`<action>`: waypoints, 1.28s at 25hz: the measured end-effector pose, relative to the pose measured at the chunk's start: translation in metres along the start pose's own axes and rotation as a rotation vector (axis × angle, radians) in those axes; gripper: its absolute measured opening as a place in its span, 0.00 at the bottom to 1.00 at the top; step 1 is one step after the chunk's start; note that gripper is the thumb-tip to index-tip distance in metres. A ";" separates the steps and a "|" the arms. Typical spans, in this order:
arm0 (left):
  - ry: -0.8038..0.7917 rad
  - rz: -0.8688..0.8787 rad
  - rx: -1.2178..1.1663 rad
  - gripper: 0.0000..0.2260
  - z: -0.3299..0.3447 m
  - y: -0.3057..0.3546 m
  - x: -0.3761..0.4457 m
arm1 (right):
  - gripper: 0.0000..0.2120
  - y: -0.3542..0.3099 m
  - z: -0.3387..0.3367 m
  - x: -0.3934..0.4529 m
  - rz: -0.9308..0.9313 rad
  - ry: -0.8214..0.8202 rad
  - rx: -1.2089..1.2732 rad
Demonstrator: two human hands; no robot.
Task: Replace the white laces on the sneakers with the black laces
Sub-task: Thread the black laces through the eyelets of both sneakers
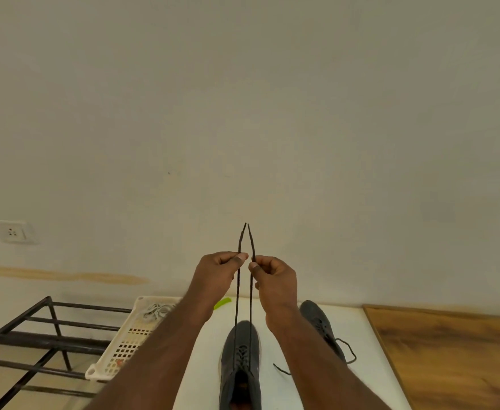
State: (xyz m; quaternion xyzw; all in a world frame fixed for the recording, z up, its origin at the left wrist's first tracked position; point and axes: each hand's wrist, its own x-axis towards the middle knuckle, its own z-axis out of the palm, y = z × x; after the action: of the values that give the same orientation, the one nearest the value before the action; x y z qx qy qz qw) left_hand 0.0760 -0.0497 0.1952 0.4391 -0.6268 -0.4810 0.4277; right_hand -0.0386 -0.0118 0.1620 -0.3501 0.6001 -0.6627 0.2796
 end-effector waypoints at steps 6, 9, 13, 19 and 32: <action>0.020 -0.044 -0.064 0.08 0.008 0.001 0.003 | 0.07 0.004 0.008 0.000 -0.045 0.041 0.030; 0.014 -0.067 -0.130 0.06 0.011 0.000 0.003 | 0.07 0.006 0.007 -0.001 -0.032 0.072 0.116; 0.001 -0.105 -0.203 0.06 0.017 -0.002 0.002 | 0.10 0.007 0.006 -0.002 -0.022 0.052 0.175; -0.002 -0.077 -0.213 0.06 0.019 0.000 0.004 | 0.12 -0.004 0.000 0.004 -0.063 -0.022 0.067; 0.014 -0.018 -0.195 0.05 0.025 0.005 0.008 | 0.09 -0.003 -0.001 0.006 0.121 0.129 0.345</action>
State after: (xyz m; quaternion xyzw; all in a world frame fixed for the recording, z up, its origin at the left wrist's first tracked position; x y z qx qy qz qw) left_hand 0.0493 -0.0506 0.1965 0.4041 -0.5702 -0.5405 0.4685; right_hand -0.0429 -0.0150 0.1659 -0.2171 0.5141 -0.7589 0.3356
